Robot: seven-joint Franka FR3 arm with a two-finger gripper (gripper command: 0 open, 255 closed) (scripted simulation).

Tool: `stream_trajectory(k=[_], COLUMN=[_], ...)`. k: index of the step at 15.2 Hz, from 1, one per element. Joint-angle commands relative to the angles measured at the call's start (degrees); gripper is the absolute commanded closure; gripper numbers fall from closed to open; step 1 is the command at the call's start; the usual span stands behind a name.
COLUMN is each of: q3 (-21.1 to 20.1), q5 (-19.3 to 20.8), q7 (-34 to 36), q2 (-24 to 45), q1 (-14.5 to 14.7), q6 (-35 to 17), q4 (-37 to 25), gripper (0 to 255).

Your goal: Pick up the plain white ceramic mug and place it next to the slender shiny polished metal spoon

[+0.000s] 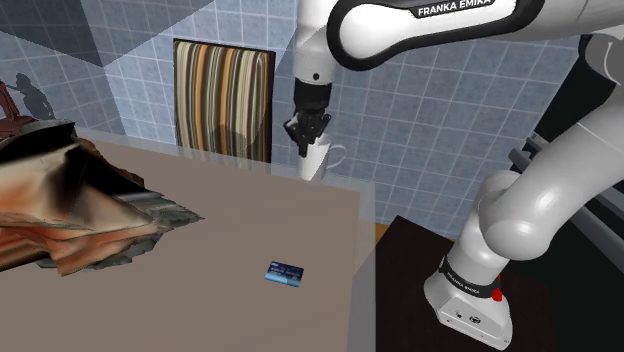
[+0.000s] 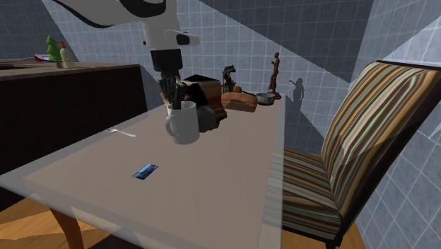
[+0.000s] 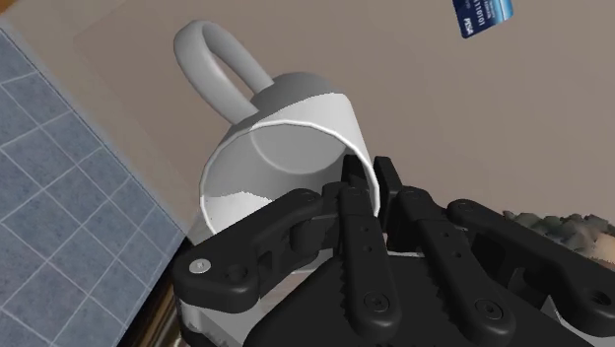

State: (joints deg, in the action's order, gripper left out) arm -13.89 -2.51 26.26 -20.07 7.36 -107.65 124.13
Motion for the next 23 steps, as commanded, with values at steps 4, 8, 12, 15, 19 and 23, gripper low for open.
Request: stream_trajectory(k=[4, 8, 12, 15, 19, 23], q3=[-5.1, -9.2, -13.4, -16.5, -20.3, -23.3], q5=[-0.8, -0.6, 0.4, 2.0, 5.3, 10.0], q7=[7.4, 13.4, 19.8, 24.9, 31.9, 39.1], q2=[1.8, 4.7, 8.6, 12.4, 18.5, 26.0], q1=[2.4, 4.2, 5.9, 7.2, 9.4, 12.9], q6=[0.2, 0.5, 1.0, 1.6, 2.9, 5.0], q4=[-2.0, -5.2, -9.4, -13.3, -19.5, -27.1], gripper=[255, 255, 255, 255, 255, 255])
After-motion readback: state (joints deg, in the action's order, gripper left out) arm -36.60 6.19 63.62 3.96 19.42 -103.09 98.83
